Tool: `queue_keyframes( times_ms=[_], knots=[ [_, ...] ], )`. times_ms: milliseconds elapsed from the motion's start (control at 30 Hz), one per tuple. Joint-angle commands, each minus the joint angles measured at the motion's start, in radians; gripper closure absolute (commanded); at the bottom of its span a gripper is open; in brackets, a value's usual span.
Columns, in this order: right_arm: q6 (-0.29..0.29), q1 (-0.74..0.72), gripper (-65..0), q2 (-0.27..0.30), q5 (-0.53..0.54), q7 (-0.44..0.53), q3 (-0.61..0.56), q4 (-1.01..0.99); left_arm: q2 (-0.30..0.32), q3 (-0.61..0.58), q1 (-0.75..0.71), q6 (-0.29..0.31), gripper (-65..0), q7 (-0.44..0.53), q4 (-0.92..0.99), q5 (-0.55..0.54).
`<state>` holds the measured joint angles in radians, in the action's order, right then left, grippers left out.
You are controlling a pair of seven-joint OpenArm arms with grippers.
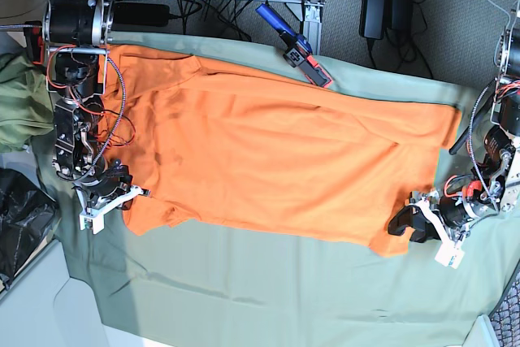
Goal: Fold the T-shirt properly
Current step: 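Grasp the hem corner nearest the left gripper with the left gripper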
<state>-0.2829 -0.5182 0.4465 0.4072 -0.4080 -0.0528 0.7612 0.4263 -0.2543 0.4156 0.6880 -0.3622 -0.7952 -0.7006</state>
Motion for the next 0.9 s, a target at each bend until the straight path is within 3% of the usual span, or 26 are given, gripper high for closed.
queue_keyframes(
  times_ms=[0, 133, 300, 467, 667, 867],
  knots=[
    [-0.085, -0.019, 0.0, 0.017, -0.003, -0.015, 0.005, 0.012, 0.008, 0.004, 0.030, 0.010, -31.0, 0.020, -0.029, -0.023],
    [-0.085, -0.019, 0.0, 0.019, -0.003, -0.015, 0.005, 0.012, 0.010, 0.007, 0.034, 0.010, -0.9, 0.021, -0.044, -0.042],
    [-0.085, -0.019, 0.0, 0.023, -0.005, -0.024, 0.005, 0.012, 0.026, 0.007, 0.035, 0.010, 0.0, -0.008, -0.044, 0.009],
    [-0.089, -0.018, 0.0, 0.045, -0.003, -0.085, 0.005, 0.013, 0.048, 0.007, 0.026, 0.010, 0.0, -0.084, -0.061, -0.054],
    [-0.106, 0.026, 0.0, 0.117, 0.066, -0.116, 0.005, 0.066, 0.109, 0.007, -0.058, 0.010, 0.0, -0.185, -0.214, -0.159],
    [-0.111, 0.172, 0.0, 0.186, 0.072, -0.117, 0.015, 0.280, 0.166, 0.007, -0.156, 0.010, 0.0, -0.220, -0.391, -0.164]
  ],
)
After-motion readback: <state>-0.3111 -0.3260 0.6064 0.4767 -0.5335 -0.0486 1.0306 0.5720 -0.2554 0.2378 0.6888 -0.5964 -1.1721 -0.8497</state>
